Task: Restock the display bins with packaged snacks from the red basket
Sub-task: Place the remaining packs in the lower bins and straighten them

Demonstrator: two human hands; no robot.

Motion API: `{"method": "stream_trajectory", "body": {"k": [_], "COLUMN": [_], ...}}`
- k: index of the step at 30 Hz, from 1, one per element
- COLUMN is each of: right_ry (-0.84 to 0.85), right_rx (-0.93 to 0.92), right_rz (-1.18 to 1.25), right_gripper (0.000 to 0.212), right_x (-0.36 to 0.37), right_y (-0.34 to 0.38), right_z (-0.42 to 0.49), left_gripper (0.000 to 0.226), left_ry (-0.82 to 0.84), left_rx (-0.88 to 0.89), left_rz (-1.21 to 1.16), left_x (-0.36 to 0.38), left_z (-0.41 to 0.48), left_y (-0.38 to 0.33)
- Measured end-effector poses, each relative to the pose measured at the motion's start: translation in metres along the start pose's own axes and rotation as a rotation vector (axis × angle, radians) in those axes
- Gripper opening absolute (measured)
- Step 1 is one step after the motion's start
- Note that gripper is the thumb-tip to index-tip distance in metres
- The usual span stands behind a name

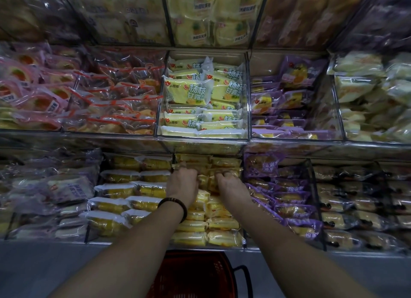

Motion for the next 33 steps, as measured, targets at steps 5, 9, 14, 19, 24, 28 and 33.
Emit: {"method": "stream_trajectory", "body": {"k": [5, 9, 14, 19, 24, 28, 33], "right_ry": [0.096, -0.071, -0.238, -0.042, -0.076, -0.119, -0.112], "right_rx": [0.03, -0.076, -0.273, -0.322, -0.197, -0.126, 0.011], "right_rz": [0.106, 0.161, 0.101, -0.077, -0.077, -0.12, -0.168], "right_gripper": [0.032, 0.035, 0.034, 0.057, 0.062, 0.039, 0.031], "right_x": [-0.003, -0.028, -0.031, 0.006, 0.009, -0.001, -0.017], "right_y": [-0.015, -0.028, -0.025, -0.014, -0.014, -0.016, -0.013], "right_z": [0.002, -0.012, -0.042, -0.062, -0.06, -0.057, -0.05], "left_gripper": [0.027, 0.031, 0.027, 0.054, 0.05, 0.055, 0.055], "left_ry": [0.012, -0.101, -0.168, 0.004, -0.018, -0.036, -0.139], "left_rx": [0.003, 0.079, 0.338, 0.337, 0.203, 0.127, 0.109], "left_rz": [-0.197, -0.329, -0.139, -0.037, -0.024, 0.03, 0.111], "left_x": [0.002, -0.007, -0.013, 0.009, 0.008, 0.003, -0.004], "left_z": [0.001, -0.013, -0.041, -0.055, -0.056, -0.055, -0.054], "left_y": [0.008, 0.016, 0.009, 0.004, 0.003, 0.005, 0.007]}}
Point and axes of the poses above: each hand's wrist, its own z-axis towards the middle knuckle, its own x-axis out of the palm, y = z × x, the point moved 8 cm from there along z, towards the middle knuckle, and after that the axes turned 10 degrees about x, right-handed, at the moved point
